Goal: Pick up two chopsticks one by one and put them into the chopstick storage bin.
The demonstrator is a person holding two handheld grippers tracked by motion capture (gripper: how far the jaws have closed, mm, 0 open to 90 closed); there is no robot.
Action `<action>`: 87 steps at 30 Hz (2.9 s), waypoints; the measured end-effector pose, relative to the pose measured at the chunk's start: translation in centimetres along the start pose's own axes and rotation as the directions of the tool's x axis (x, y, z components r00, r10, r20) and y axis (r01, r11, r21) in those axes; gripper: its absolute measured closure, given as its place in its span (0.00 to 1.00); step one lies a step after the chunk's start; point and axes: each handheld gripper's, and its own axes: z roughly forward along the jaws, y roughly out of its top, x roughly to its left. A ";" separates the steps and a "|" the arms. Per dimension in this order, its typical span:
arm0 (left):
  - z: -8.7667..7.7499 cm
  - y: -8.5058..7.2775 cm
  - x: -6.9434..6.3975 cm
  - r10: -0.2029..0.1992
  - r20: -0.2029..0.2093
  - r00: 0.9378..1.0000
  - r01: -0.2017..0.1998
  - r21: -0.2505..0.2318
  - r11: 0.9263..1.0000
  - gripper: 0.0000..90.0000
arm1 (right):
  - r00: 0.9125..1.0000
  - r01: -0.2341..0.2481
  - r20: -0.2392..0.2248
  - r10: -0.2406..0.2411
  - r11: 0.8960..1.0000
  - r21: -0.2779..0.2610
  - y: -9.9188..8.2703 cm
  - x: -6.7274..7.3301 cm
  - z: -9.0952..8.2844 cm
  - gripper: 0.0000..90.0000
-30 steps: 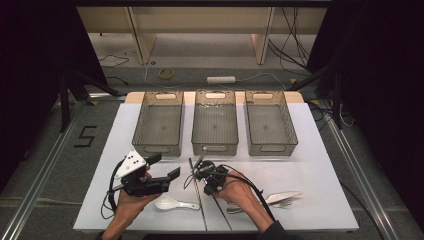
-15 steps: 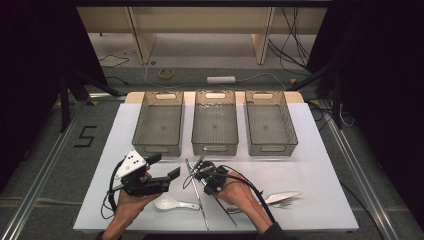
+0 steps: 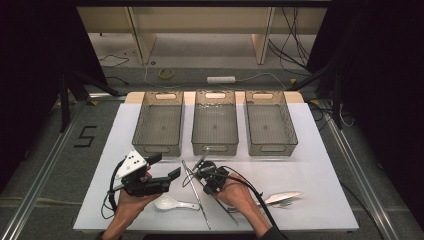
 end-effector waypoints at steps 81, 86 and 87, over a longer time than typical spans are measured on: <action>0.1 0.3 1.8 0.020 0.062 0.998 -0.026 0.101 0.995 0.18 | 0.954 0.293 -0.009 -0.301 0.934 -0.203 1.2 0.7 -7.3 0.96; 1.2 0.2 0.9 0.072 0.152 0.986 -0.101 0.194 0.976 0.18 | 0.938 0.340 -0.001 -0.347 0.918 -0.202 0.0 0.7 -7.4 0.96; 1.4 0.2 0.7 0.080 0.168 0.983 -0.115 0.209 0.971 0.18 | 0.932 0.356 0.001 -0.362 0.915 -0.192 -0.3 0.7 -7.6 0.96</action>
